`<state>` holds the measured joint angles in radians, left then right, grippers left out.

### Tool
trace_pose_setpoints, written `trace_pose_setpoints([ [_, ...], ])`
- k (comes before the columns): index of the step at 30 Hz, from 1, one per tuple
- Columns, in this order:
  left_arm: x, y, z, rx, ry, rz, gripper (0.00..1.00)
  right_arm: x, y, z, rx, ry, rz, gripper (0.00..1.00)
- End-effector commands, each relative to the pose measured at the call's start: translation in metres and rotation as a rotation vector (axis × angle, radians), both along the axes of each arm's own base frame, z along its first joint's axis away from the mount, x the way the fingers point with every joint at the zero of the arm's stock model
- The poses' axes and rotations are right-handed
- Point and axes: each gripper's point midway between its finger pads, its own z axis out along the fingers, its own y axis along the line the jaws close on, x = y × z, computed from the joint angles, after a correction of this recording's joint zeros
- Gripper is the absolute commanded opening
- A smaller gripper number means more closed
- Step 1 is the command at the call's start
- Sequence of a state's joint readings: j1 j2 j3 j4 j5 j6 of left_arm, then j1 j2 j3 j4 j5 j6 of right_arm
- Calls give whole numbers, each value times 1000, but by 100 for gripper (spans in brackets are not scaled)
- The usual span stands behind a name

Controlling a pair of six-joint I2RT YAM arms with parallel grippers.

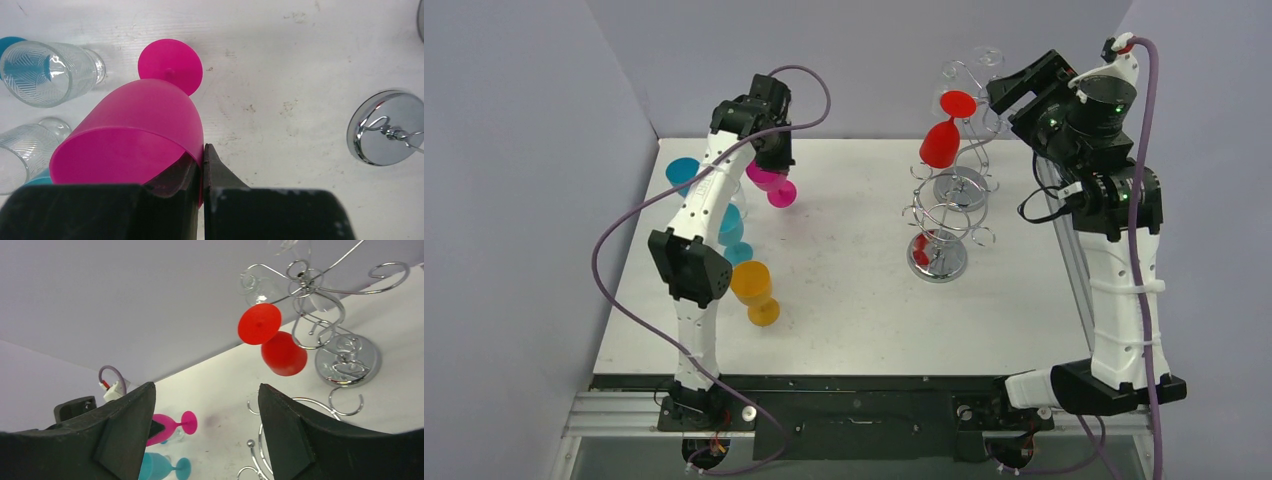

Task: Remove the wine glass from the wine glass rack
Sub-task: Place the wine glass at the center of the board.

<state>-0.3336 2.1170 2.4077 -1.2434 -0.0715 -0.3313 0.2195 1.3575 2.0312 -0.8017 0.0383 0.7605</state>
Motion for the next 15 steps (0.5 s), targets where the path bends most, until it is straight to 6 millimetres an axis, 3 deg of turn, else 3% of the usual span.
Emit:
trace_pose_setpoints([
  [1, -1, 10, -13, 97, 26, -12, 0, 10, -9, -18, -41, 52, 1, 70],
  [15, -6, 15, -56, 190, 127, -23, 0, 26, -23, -44, -45, 125, -8, 70],
])
